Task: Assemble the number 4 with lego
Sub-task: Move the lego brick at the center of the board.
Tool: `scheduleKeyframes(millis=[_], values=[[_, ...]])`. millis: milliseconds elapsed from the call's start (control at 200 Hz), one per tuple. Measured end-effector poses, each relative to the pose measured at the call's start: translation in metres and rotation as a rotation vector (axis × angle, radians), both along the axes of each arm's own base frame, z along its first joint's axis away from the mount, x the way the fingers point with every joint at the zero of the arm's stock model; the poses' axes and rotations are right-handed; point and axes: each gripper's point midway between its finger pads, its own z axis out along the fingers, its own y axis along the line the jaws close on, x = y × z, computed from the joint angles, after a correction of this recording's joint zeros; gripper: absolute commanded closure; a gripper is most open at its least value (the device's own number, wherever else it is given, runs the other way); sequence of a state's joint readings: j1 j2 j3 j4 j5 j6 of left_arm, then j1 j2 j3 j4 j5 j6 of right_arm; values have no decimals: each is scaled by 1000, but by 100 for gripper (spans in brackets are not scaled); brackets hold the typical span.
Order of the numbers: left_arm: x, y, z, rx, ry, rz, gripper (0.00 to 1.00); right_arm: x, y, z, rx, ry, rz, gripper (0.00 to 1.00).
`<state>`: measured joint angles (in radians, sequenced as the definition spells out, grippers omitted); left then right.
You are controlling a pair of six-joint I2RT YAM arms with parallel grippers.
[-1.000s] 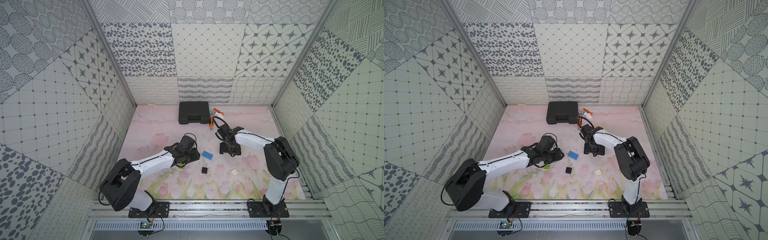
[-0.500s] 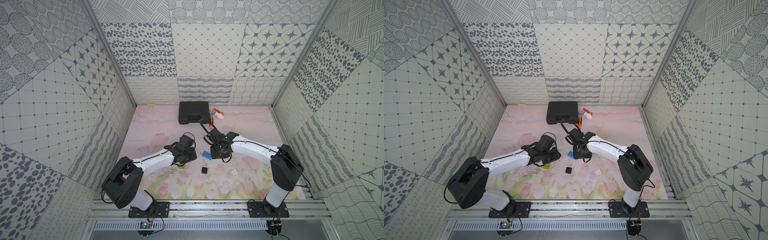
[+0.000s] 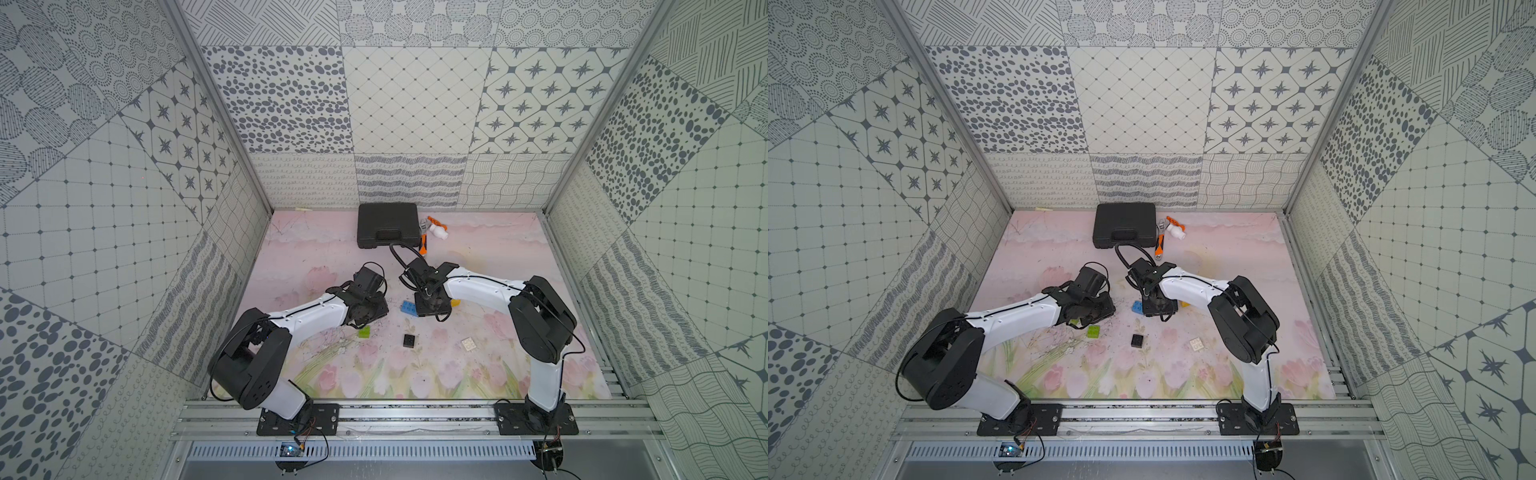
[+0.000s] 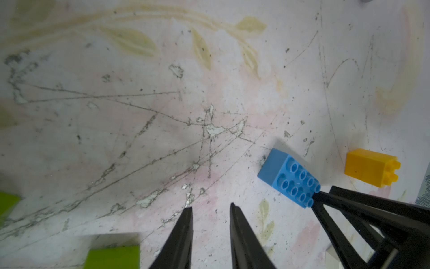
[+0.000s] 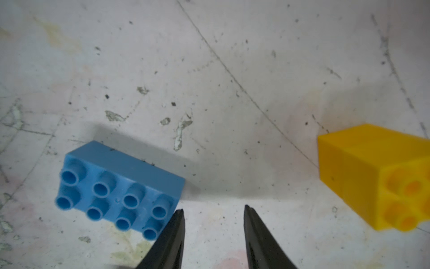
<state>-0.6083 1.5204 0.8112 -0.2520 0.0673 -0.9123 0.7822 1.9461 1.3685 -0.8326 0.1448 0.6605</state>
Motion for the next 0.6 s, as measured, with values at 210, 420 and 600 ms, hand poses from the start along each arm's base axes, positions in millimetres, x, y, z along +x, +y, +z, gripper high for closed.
scheduleKeyframes(millis=[210,420,600], values=[[1,5,-3,5,6,11,69,11,14,-1,17,-22,38,53],[-4,11,-11,18,26,20,69,18,23,7,20,-53,63,46],[-5,14,-13,20,30,26,69,1,0,27,-5,-78,60,21]])
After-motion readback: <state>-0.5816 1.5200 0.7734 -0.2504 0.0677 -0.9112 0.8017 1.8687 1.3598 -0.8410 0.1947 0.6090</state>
